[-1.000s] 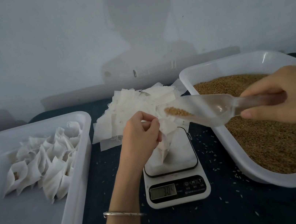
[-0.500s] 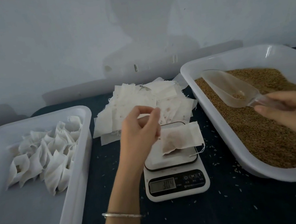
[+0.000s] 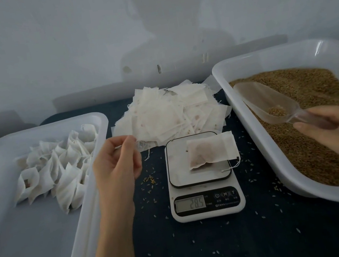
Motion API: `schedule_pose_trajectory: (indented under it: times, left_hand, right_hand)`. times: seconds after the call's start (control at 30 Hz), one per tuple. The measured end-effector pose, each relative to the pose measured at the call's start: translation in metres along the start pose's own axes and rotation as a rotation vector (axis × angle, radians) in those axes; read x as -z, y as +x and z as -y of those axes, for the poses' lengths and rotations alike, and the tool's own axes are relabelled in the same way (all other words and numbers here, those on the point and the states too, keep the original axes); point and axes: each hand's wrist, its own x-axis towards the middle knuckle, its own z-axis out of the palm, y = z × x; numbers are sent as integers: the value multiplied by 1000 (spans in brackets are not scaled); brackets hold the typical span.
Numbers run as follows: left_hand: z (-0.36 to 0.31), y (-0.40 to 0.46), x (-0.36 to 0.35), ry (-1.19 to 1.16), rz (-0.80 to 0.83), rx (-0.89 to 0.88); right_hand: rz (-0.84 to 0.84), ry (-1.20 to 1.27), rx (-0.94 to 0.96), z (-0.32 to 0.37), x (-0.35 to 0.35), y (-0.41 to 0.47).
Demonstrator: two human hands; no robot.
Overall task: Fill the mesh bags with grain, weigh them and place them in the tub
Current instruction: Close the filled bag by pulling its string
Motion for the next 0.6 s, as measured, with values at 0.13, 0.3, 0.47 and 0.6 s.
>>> schedule_pose_trajectory:
  times: [0.13, 0.3, 0.47, 0.6]
  left_hand:
    - [3, 0, 5, 4, -24, 11]
    - [7, 0, 8, 9, -47, 20]
    - [8, -1, 11, -9, -57, 24]
    - [9, -1, 12, -10, -60, 25]
  right_hand:
    - [-23, -62, 12, -1, -3, 1]
    - [-68, -48, -19, -7, -6, 2]
    - [-87, -66, -1, -7, -8, 1]
    - [-78, -76, 4, -12, -8, 3]
